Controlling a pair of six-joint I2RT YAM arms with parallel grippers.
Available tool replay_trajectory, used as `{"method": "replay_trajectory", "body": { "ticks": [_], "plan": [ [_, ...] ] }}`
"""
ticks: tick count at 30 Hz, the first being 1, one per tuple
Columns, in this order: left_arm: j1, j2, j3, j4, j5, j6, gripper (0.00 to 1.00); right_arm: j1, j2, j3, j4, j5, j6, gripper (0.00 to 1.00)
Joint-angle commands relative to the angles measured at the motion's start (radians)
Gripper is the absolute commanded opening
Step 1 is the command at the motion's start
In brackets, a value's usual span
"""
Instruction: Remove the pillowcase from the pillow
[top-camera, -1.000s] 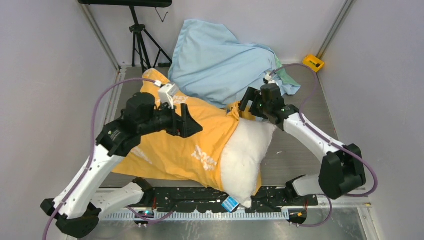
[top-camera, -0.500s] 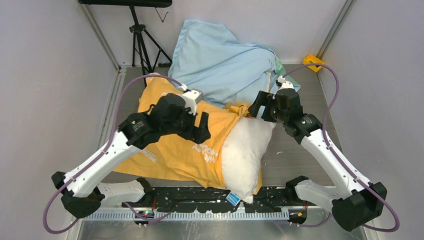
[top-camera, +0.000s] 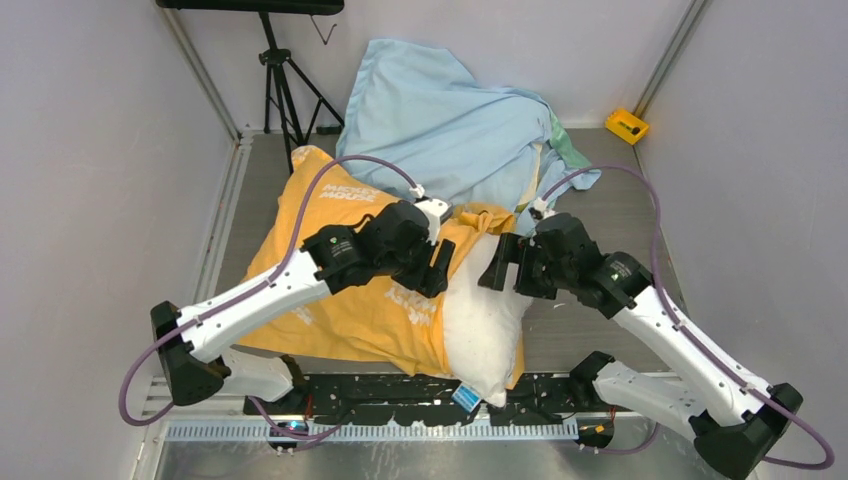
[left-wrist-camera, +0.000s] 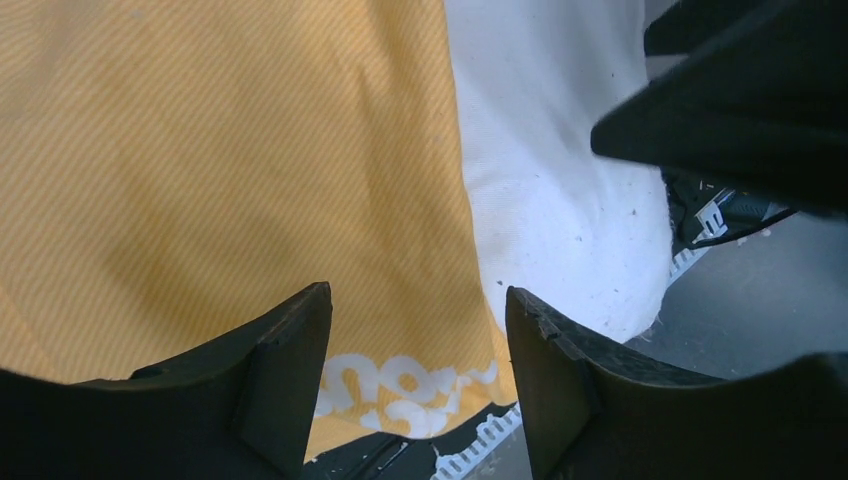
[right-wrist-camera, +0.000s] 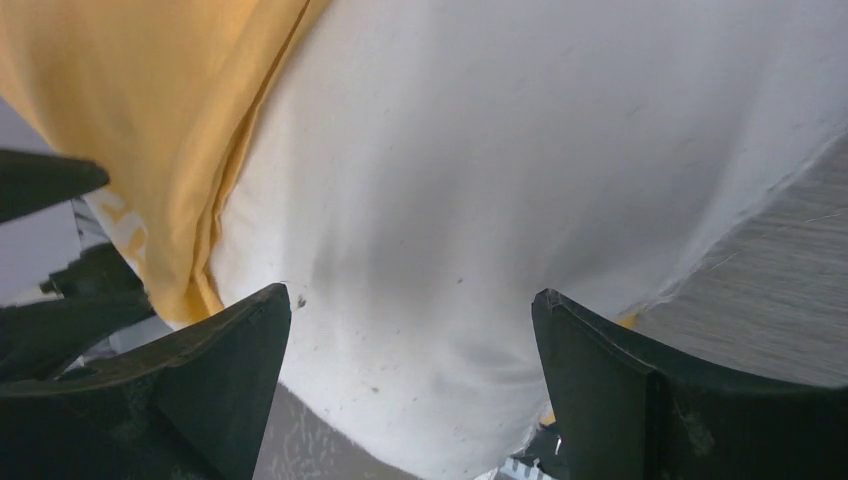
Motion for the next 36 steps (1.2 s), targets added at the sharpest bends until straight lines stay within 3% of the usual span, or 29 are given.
{"method": "replay_trajectory", "body": {
  "ticks": [1, 4, 6, 8, 10, 11, 18, 21, 26, 32, 36],
  "plan": [
    [0.007, 0.039, -0.036, 0.088, 0.031, -0.029, 0.62, 0.171, 0.032, -0.037, 0.046, 0.092, 0.147, 0.95],
    [0.029, 0.06, -0.071, 0.097, 0.006, -0.035, 0.45, 0.22, 0.1, -0.065, 0.09, 0.195, 0.187, 0.93],
    [0.066, 0.058, -0.112, 0.096, 0.003, -0.041, 0.29, 0.221, 0.119, -0.093, 0.132, 0.223, 0.205, 0.76],
    [0.122, 0.038, -0.158, 0.098, 0.006, -0.048, 0.11, 0.221, 0.125, -0.11, 0.157, 0.276, 0.215, 0.44],
    [0.192, 0.001, -0.205, 0.1, 0.005, -0.048, 0.01, 0.218, 0.119, -0.11, 0.149, 0.37, 0.221, 0.1],
    [0.231, -0.023, -0.226, 0.095, -0.001, -0.042, 0.0, 0.213, 0.113, -0.105, 0.138, 0.427, 0.224, 0.02],
    [0.571, -0.165, -0.301, 0.028, -0.067, 0.026, 0.0, 0.193, 0.135, -0.059, 0.157, 0.85, 0.193, 0.0],
    [0.74, -0.207, -0.328, -0.016, -0.09, 0.018, 0.0, 0.166, 0.17, -0.017, 0.076, 0.928, 0.252, 0.0],
    [0.984, -0.293, -0.472, 0.086, 0.084, -0.015, 0.0, 0.067, 0.114, -0.084, 0.055, 0.928, 0.329, 0.0],
    [1.047, -0.267, -0.442, 0.105, 0.147, -0.031, 0.0, -0.039, 0.006, -0.077, 0.068, 0.946, 0.242, 0.0],
    [1.046, -0.296, -0.457, 0.205, 0.403, -0.039, 0.0, -0.052, -0.023, -0.005, 0.18, 0.728, 0.043, 0.0]
  ]
}}
